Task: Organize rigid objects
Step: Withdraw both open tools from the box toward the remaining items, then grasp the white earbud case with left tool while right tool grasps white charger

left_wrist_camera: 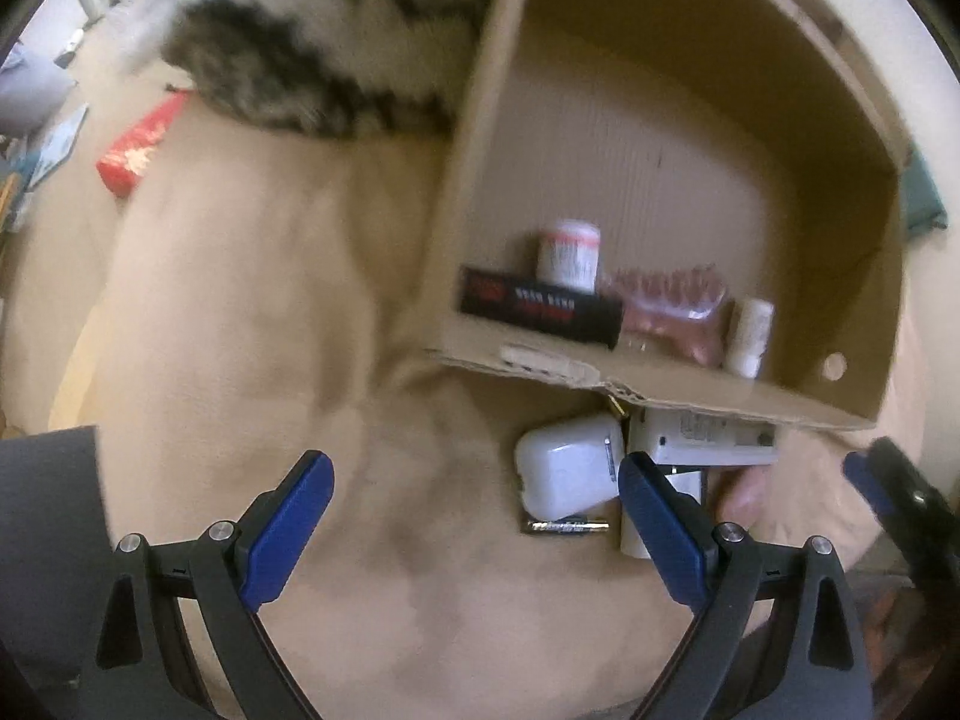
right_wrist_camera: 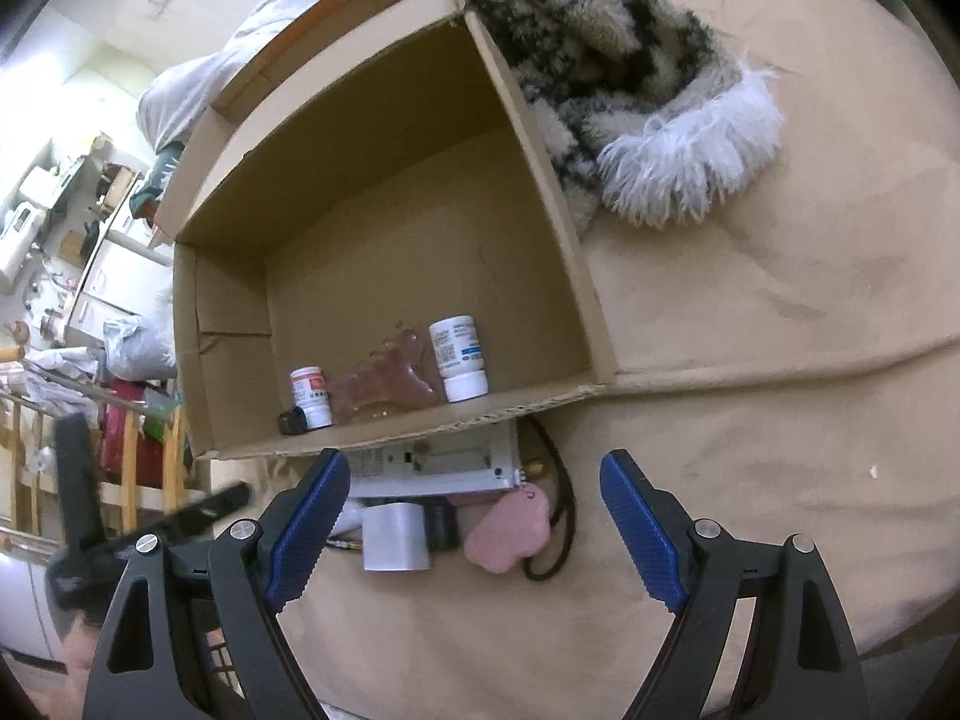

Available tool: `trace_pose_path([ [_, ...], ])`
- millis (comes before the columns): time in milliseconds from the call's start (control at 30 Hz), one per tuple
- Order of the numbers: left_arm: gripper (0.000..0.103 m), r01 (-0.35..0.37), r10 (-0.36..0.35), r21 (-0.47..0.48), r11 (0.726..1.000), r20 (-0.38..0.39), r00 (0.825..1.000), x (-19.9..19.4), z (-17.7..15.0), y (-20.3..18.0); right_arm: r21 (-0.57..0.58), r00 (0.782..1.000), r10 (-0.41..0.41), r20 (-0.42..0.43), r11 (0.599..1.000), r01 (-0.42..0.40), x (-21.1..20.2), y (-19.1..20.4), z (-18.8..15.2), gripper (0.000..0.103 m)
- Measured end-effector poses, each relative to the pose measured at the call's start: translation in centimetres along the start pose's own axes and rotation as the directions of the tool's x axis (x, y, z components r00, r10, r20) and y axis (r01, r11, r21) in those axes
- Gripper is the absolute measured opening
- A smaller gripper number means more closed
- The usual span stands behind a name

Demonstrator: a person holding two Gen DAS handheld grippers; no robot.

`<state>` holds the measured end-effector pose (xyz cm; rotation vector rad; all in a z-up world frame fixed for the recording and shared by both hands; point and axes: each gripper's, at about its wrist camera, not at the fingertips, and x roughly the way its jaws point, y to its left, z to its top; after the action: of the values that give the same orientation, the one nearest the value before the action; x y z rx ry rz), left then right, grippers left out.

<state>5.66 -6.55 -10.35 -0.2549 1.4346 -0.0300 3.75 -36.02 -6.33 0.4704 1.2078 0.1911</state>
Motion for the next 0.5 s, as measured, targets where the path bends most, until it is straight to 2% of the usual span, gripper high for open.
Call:
trace_pose_path([
  [200, 0.095, -0.021, 0.021, -0.014, 1.0, -0.062, 0.998, 3.6, 0.0, -1.8, -0.001, 1.0, -0.016, -0.007, 1.0, 0.016, 0.3, -0.1, 0.0, 0.091],
  [500, 0.094, -0.099, 0.102, 0.058, 0.993, -0.047, 0.994, 5.1, -0.4, -4.6, 0.028, 1.0, -0.011, -0.022, 1.0, 0.011, 0.6, -0.7, 0.2, 0.091],
])
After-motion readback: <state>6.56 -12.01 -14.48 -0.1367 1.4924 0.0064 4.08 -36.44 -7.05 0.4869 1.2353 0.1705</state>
